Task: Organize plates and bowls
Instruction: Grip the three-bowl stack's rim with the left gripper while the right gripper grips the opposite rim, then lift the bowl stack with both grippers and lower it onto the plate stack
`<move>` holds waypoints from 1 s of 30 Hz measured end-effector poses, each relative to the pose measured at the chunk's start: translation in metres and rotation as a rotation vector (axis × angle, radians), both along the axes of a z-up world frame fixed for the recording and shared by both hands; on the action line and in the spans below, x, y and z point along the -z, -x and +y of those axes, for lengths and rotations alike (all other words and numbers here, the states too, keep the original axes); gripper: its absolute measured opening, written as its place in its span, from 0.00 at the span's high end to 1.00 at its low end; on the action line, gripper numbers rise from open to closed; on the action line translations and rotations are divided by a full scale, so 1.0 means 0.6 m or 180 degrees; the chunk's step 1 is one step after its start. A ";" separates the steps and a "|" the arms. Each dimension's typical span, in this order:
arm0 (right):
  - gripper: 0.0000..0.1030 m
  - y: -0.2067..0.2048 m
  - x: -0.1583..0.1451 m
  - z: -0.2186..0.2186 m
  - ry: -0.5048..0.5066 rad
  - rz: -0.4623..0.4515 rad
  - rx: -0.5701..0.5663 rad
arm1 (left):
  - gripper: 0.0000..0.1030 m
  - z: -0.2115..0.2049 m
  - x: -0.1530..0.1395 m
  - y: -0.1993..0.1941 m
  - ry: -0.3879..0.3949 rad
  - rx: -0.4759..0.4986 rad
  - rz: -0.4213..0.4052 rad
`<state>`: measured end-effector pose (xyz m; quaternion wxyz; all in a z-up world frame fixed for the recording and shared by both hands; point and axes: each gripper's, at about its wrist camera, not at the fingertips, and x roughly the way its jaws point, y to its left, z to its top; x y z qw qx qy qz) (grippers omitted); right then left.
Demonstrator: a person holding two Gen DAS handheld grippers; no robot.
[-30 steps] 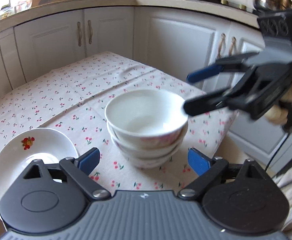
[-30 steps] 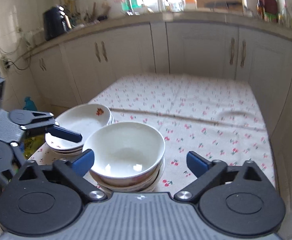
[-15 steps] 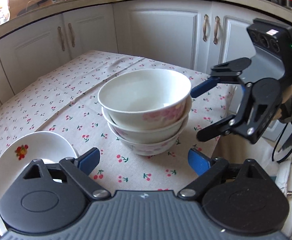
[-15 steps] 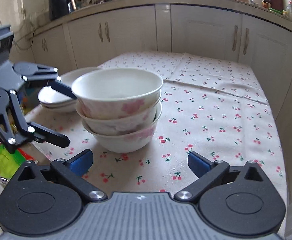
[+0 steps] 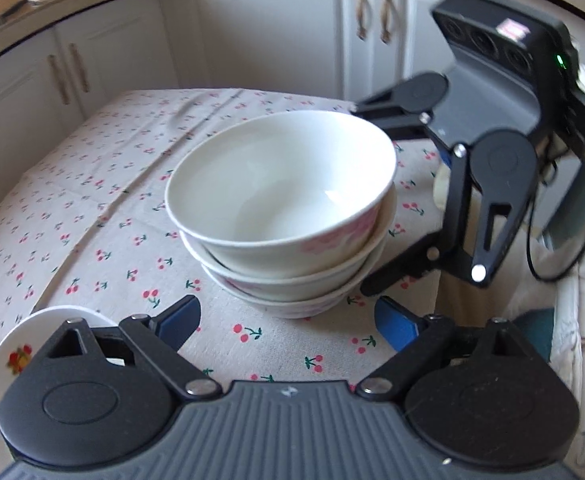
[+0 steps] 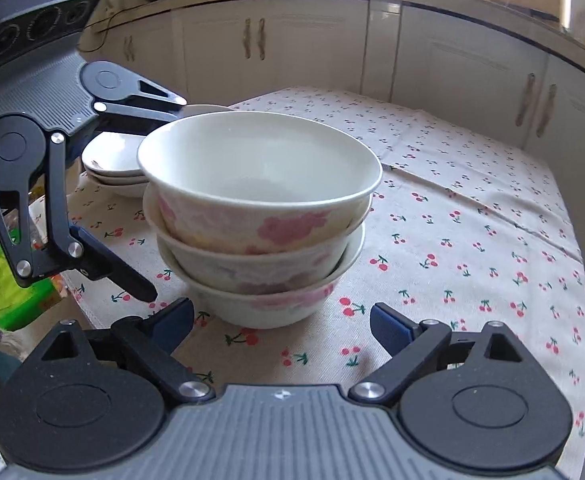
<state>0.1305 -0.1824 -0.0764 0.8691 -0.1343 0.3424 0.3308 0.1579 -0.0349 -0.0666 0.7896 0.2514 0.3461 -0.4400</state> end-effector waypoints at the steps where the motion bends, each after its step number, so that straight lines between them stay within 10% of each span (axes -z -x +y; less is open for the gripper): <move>1: 0.07 -0.004 -0.002 -0.001 0.0016 0.0015 -0.0037 | 0.10 -0.002 0.001 -0.004 -0.0034 0.0042 0.0013; 30: 0.19 -0.057 -0.036 0.032 0.0568 0.0378 -0.0916 | 0.23 -0.006 0.015 -0.068 0.0056 0.0618 0.0380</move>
